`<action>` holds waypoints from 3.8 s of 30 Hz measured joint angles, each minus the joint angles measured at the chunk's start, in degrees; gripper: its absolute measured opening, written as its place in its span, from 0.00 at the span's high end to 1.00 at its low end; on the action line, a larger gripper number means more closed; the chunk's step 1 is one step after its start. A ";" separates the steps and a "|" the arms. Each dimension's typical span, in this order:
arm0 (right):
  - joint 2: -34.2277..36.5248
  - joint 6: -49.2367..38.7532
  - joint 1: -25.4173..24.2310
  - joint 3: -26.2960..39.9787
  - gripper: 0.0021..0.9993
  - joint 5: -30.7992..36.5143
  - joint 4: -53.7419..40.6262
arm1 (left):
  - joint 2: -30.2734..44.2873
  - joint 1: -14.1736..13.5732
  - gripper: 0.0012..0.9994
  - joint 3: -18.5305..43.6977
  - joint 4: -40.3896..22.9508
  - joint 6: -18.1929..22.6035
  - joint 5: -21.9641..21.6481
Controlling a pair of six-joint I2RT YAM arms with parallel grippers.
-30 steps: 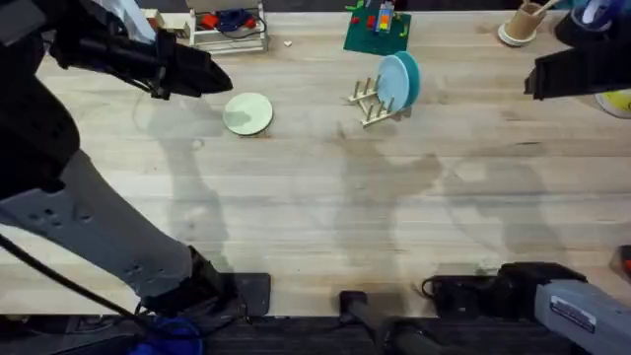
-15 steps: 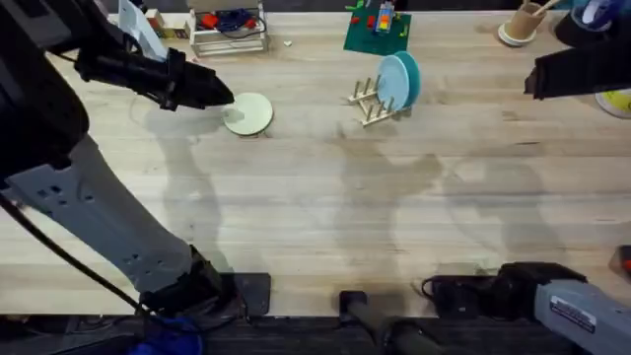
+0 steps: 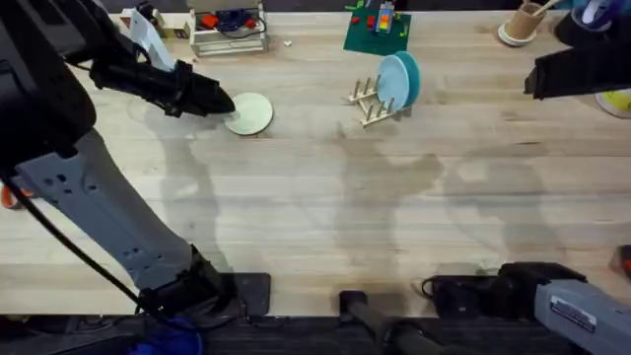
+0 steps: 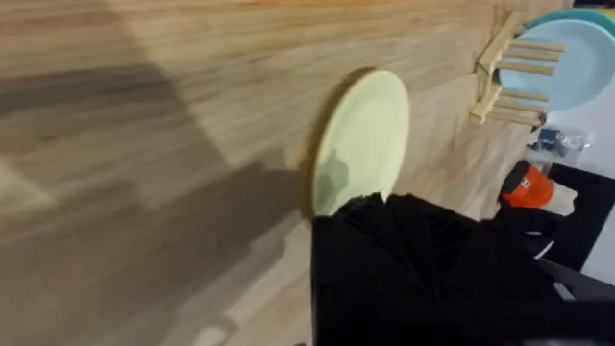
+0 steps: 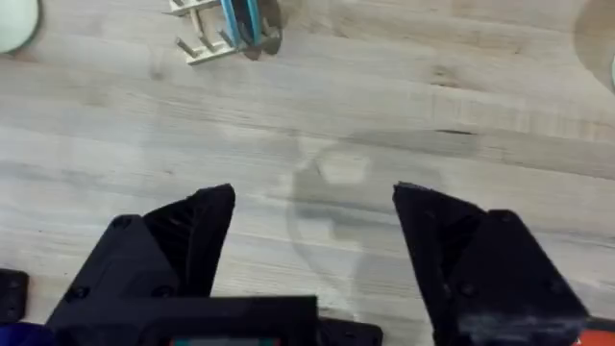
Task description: Pick up the plates from the table one by one and place each into a slot on the dish rack.
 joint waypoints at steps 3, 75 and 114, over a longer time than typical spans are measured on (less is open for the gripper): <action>0.00 0.00 0.00 0.00 0.01 0.00 0.00 | 1.77 0.00 0.96 0.00 1.05 0.01 0.00; 36.25 32.76 25.63 0.26 0.00 -25.31 40.43 | 7.56 0.74 0.96 0.15 1.72 -0.63 7.33; 54.57 44.83 34.37 0.26 0.01 -25.33 63.74 | 7.54 0.74 0.96 0.15 1.72 -0.63 7.33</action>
